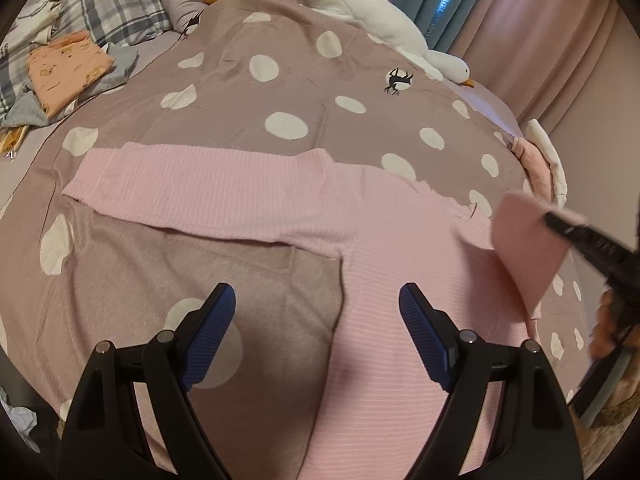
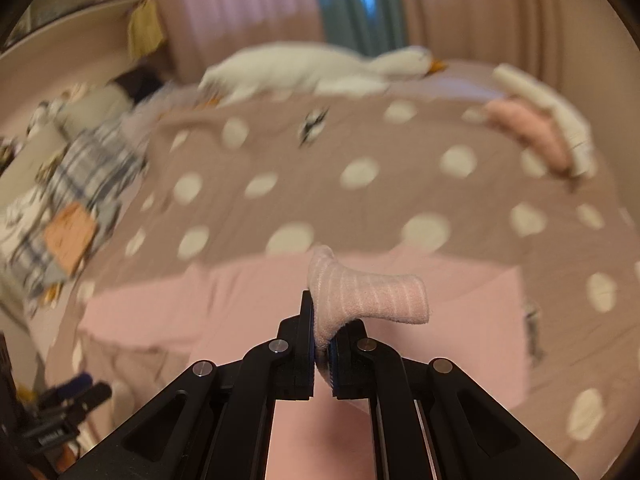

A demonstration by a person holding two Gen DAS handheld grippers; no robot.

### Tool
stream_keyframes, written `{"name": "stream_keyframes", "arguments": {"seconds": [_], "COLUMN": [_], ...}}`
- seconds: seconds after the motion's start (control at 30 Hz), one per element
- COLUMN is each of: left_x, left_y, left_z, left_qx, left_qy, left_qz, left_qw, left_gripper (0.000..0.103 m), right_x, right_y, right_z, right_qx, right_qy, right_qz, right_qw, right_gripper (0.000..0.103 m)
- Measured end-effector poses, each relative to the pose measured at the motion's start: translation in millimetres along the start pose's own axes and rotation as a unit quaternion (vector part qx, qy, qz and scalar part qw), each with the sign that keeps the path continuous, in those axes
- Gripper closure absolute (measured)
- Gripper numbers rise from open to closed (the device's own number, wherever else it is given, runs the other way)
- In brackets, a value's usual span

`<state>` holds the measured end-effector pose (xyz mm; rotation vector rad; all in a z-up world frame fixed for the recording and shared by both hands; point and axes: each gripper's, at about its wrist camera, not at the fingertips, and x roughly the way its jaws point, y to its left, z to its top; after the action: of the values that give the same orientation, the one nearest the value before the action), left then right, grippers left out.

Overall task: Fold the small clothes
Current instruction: 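Lift the sleeve with the right tool, lay it across the shirt body, release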

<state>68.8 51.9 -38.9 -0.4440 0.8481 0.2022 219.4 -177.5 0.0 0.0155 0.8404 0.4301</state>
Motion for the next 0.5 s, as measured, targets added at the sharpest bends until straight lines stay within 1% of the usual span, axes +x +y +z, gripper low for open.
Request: {"name": "stream_keyframes", "arguments": {"seconds": [0.13,0.27,0.4,0.43,0.5], "left_x": [-0.8,-1.4,1.6,2.2,3.3], "left_y": [5.6,9.0,8.7,8.2,5.4], "left_z": [-1.1,-3.3,-4.9,-5.2,-4.8], "left_qx": [-0.005,-0.004,-0.006,-0.006,-0.004], "left_qy": [0.003,0.005,0.014,0.015,0.017], "left_qz": [-0.002,0.0,-0.008,-0.01,-0.014], "left_qw": [1.0,1.0,0.9999,0.9998,0.9997], "left_gripper": [0.019,0.019,0.019,0.019,0.019], "right_x": [40.1,63.5,73.5,73.1,67.0], "right_y": [17.7,29.7,33.9,33.5,30.1], "right_z": [-28.2,-45.7,-51.4,-51.7,-50.3], "right_qx": [-0.005,-0.006,-0.009,-0.009,-0.002], "right_qy": [0.066,0.105,0.128,0.13,0.13], "right_qz": [0.037,0.045,0.053,0.057,0.07], "right_qw": [0.997,0.993,0.99,0.99,0.989], "right_gripper": [0.096,0.096,0.096,0.092,0.077]}}
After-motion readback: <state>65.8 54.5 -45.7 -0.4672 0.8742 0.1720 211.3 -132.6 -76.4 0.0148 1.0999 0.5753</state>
